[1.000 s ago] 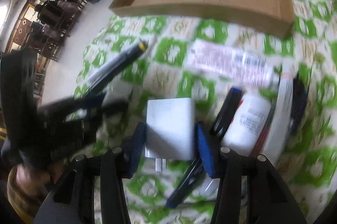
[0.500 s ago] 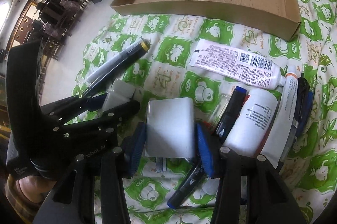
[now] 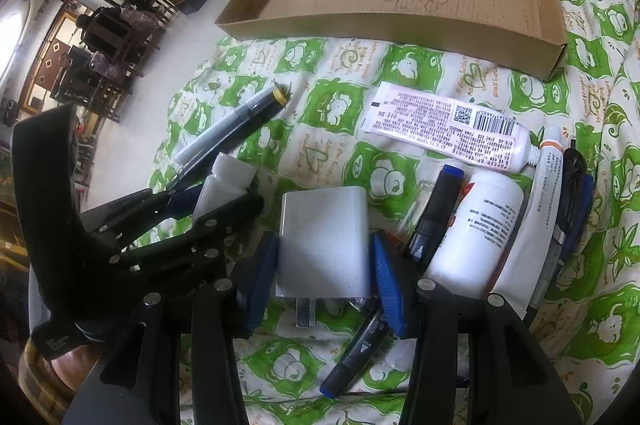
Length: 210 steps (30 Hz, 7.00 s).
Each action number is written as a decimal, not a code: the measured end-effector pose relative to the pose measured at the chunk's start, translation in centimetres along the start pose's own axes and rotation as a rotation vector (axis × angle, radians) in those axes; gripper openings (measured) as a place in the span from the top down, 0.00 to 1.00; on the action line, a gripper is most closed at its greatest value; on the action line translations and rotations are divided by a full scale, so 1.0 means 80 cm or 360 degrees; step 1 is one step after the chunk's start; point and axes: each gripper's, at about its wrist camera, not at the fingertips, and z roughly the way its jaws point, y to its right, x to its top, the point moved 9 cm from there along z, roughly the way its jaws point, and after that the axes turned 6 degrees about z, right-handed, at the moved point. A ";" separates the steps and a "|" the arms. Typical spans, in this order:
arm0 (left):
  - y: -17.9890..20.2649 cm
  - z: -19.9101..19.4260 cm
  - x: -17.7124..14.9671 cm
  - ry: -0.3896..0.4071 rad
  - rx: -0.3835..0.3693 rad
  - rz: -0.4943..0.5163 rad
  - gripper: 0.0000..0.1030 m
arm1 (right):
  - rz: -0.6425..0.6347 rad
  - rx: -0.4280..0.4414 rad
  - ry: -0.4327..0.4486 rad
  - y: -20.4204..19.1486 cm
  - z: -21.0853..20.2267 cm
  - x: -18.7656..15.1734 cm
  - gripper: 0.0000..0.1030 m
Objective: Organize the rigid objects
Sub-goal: 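Carry the pill bottle and charger into the cardboard tray with both tools, then release both items in the tray and lift both tools away, then grasp the black marker with left tool while right tool grasps the blue-capped marker, then carry both markers over the cardboard tray with both tools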
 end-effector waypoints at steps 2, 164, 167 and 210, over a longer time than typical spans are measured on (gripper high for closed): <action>-0.001 -0.014 0.005 0.0049 -0.0025 -0.0029 0.69 | 0.0010 0.0017 0.0015 0.001 -0.006 0.002 0.59; -0.015 0.035 0.032 -0.0235 -0.0097 0.0094 0.83 | 0.0073 0.0014 -0.0073 0.008 0.000 -0.019 0.85; -0.013 0.033 0.017 -0.0267 -0.0117 0.0010 0.86 | 0.0050 -0.0019 -0.0118 0.005 0.016 -0.014 0.85; 0.007 0.032 -0.021 -0.0273 -0.0146 -0.0118 0.86 | -0.0007 -0.0063 -0.0163 -0.009 0.033 -0.034 0.86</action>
